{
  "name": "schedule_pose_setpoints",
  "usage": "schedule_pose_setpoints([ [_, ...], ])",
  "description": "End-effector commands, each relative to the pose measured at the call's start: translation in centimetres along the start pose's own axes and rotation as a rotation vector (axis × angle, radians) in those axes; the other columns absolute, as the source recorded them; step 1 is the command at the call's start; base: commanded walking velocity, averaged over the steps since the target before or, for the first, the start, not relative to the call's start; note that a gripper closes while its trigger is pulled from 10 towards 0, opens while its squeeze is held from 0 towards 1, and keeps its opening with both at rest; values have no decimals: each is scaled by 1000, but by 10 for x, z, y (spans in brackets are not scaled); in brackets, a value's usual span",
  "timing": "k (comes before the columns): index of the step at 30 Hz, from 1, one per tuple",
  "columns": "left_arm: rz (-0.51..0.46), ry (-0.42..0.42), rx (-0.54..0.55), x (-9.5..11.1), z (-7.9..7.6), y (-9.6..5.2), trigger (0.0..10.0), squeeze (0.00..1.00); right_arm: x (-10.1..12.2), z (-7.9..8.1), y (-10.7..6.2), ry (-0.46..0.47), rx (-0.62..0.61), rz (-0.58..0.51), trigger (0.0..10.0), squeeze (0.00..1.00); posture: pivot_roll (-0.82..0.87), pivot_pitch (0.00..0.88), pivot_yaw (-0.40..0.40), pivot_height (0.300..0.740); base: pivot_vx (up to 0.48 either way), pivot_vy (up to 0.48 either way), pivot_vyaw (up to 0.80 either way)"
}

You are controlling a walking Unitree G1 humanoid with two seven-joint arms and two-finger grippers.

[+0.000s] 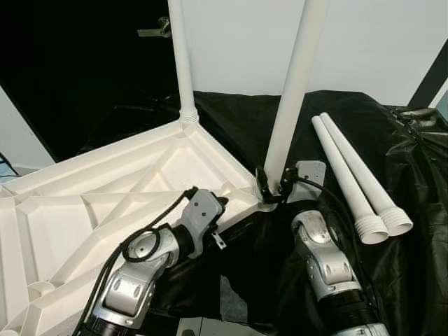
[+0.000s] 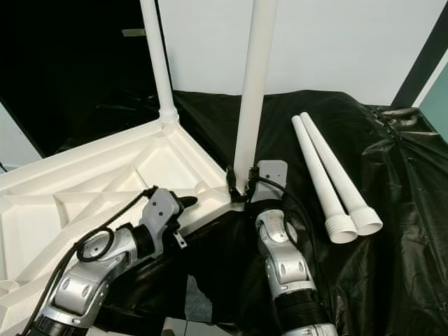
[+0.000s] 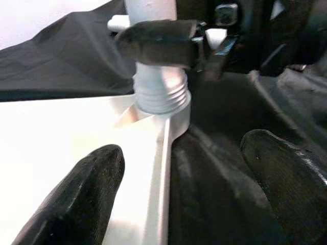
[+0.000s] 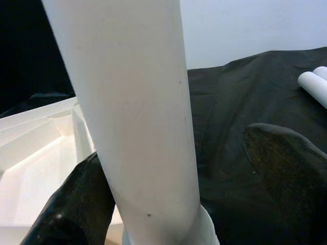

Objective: Building children table

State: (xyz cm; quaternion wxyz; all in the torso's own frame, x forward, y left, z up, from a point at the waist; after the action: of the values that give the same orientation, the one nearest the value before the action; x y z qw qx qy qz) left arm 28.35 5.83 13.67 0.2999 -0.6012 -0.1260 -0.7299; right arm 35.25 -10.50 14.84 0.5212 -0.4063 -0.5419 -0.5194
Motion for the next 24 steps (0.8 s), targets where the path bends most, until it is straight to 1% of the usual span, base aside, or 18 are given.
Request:
schedule_pose_setpoints([
  [1, 19, 21, 9, -2, 5, -5, 10000, 839, 1, -5, -3, 4, -6, -6, 10000, 0, 87, 0, -12, 740, 0, 0, 0],
  [2, 37, 36, 8, -4, 9, -9, 10000, 0, 1, -6, -5, 2, -3, -4, 10000, 0, 87, 0, -10, 740, 0, 0, 0],
  [3, 37, 36, 8, -4, 9, -9, 10000, 0, 1, -6, -5, 2, -3, -4, 10000, 0, 87, 0, -10, 740, 0, 0, 0],
  [5, 75, 49, -4, -9, 15, -17, 10000, 0, 1, -8, -8, 5, 2, -6, 10000, 0, 86, 0, -6, 740, 0, 0, 0],
  [9, 125, 71, -19, -17, 21, -27, 10000, 0, 3, -9, -10, 12, 3, -17, 10000, 0, 85, 0, 1, 740, 0, 0, 0],
  [11, 125, 71, -19, -17, 21, -27, 10000, 0, 3, -9, -10, 12, 3, -17, 10000, 0, 85, 0, 1, 740, 0, 0, 0],
  [13, 158, 81, -12, -22, 27, -33, 10000, 0, 4, -8, -12, 16, 11, -24, 10000, 0, 85, 0, 1, 740, 0, 0, 0],
  [18, 225, 102, 47, -33, 48, -47, 10000, 0, 2, -7, -18, 5, 30, -17, 10000, 0, 84, 0, 3, 740, 0, 0, 0],
  [20, 232, 106, 53, -34, 50, -49, 10000, 0, 1, -7, -20, 1, 34, -11, 10000, 0, 84, 0, 4, 740, 0, 0, 0],
  [22, 264, 107, 82, -39, 60, -55, 10000, 0, -2, -7, -23, -2, 44, 0, 10000, 0, 84, 0, 7, 740, 0, 0, 0],
  [23, 264, 107, 82, -39, 60, -55, 10000, 0, -2, -7, -23, -2, 44, 0, 10000, 0, 84, 0, 7, 740, 0, 0, 0],
  [24, 276, 104, 92, -40, 63, -57, 10000, 0, -3, -7, -25, -4, 47, 3, 10000, 0, 83, 0, 7, 740, 0, 0, 0],
])
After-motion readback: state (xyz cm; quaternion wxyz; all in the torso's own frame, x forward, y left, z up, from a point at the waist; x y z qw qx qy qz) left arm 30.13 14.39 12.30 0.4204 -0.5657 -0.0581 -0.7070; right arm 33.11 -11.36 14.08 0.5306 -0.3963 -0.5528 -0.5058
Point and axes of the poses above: a point about 5 cm out from each wrist's last joint towards the gripper, its own y axis pointing out of the wrist towards the gripper, its own x axis along the axis of the wrist's last joint, z = x × y, the point moved 5 cm from there along y, pointing out of the wrist towards the gripper, and after that the axes turned 4 degrees about y, right-handed, at the moved point
